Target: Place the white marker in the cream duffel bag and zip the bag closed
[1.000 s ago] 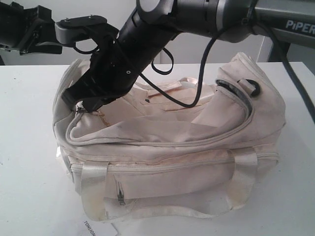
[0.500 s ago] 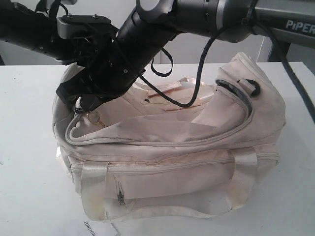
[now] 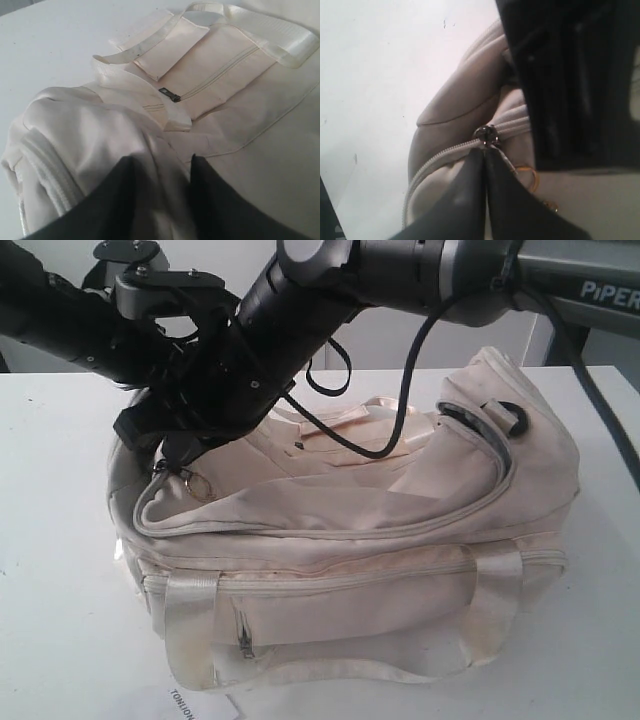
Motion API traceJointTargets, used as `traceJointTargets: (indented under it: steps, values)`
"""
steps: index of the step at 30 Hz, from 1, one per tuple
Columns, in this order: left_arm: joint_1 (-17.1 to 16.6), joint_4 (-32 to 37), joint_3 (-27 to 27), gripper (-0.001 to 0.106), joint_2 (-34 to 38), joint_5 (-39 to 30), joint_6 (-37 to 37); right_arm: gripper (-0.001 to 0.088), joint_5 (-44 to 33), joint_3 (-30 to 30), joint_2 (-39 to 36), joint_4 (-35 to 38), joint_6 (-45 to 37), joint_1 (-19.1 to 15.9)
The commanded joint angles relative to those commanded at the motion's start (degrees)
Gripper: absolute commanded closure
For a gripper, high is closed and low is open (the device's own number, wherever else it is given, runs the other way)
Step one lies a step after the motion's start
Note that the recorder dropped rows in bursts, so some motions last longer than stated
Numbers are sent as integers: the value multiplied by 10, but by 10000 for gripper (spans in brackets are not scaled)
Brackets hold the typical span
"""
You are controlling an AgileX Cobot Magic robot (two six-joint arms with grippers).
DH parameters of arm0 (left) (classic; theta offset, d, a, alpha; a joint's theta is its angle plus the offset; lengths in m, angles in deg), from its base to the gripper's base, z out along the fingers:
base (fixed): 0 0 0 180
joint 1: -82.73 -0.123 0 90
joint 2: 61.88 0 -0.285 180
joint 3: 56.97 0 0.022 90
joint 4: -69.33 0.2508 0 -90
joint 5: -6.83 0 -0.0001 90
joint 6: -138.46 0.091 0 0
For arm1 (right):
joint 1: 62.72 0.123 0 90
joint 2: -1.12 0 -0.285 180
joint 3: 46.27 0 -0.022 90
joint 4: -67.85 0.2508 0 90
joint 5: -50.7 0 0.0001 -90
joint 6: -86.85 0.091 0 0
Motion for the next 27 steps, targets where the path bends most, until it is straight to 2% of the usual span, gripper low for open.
traceJointTargets:
  steps: [3, 10, 15, 22, 24, 27]
  values:
    - [0, -1, 0, 1052, -1, 7, 0, 868, 0, 0, 0, 0, 0, 0]
    - [0, -5, 0, 1053, -2, 2, -1, 868, 3, 0, 0, -5, -8, 0]
    - [0, -5, 7, 1053, -11, -3, -35, 868, 18, 0, 7, -15, -17, 0]
    - [0, -5, 34, 1053, -28, -25, -53, 863, 28, 0, 33, -34, -12, -11]
    - [0, -5, 44, 1053, -28, -32, -76, 826, 19, 0, 34, -41, -12, -13]
    - [0, -5, 57, 1053, -28, -40, -95, 703, 2, 0, 34, -56, -15, -13]
